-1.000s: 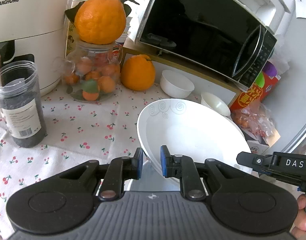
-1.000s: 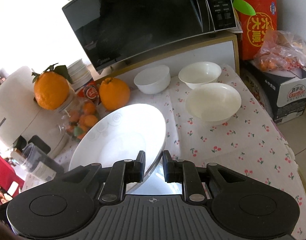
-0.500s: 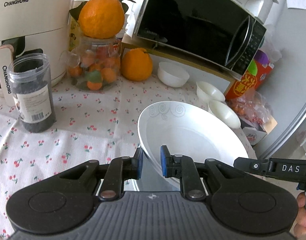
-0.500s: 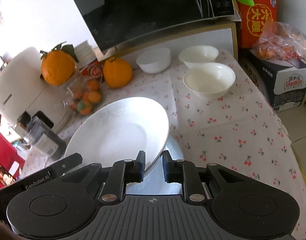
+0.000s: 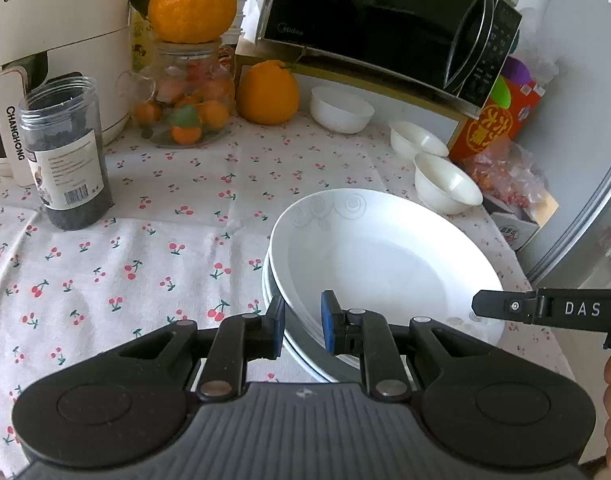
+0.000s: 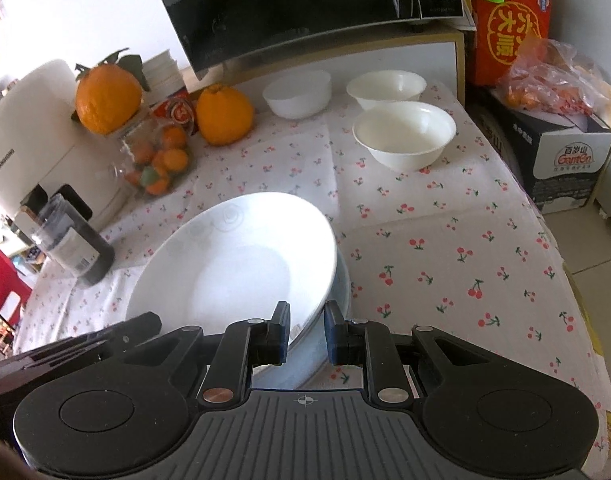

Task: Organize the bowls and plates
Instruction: 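Lower the plain white plate onto the blue plate stack with both tools, then open both tools to release the white plate on the stack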

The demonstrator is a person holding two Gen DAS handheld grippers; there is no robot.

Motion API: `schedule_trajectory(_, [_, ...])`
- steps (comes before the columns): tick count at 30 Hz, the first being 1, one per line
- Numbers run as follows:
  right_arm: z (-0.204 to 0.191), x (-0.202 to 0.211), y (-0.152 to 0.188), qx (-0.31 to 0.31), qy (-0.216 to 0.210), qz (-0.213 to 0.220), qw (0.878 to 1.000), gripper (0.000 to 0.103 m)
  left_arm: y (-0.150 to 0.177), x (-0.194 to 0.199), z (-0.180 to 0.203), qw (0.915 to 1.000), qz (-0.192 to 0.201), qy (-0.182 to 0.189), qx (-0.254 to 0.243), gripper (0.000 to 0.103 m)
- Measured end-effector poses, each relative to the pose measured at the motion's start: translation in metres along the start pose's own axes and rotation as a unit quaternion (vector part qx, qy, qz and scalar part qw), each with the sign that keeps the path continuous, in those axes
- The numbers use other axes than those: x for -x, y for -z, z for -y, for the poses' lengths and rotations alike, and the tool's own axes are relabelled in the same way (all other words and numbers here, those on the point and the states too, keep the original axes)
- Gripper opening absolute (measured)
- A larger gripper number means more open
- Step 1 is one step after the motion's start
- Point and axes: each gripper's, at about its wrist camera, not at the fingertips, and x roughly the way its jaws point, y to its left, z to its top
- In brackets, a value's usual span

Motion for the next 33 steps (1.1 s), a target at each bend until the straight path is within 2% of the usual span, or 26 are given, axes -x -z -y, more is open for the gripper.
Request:
schedule_trajectory(10, [-0.01, -0.008, 0.009, 0.03, 0.026, -0.02, 0.999, 0.018, 0.006, -0.004, 0.013, 0.9981, -0.012, -0.044, -0.042, 0.016])
schedule_trajectory(25, [-0.015, -0.014, 0.009, 0.06, 0.041, -0.041, 0.997, 0.021, 0.002, -0.008, 0.024, 0.9925, -0.037, -0.071, -0.093, 0.017])
schedule_trajectory(30, [-0.012, -0.016, 0.005, 0.046, 0.029, -0.053, 0.997, 0.026, 0.0, -0.01, 0.023, 0.993, -0.046, -0.061, -0.09, 0.024])
schedule_trajectory(33, [-0.01, -0.018, 0.004, 0.039, 0.025, -0.06, 0.997, 0.037, 0.0, -0.011, 0.023, 0.9929, -0.05, -0.062, -0.089, 0.029])
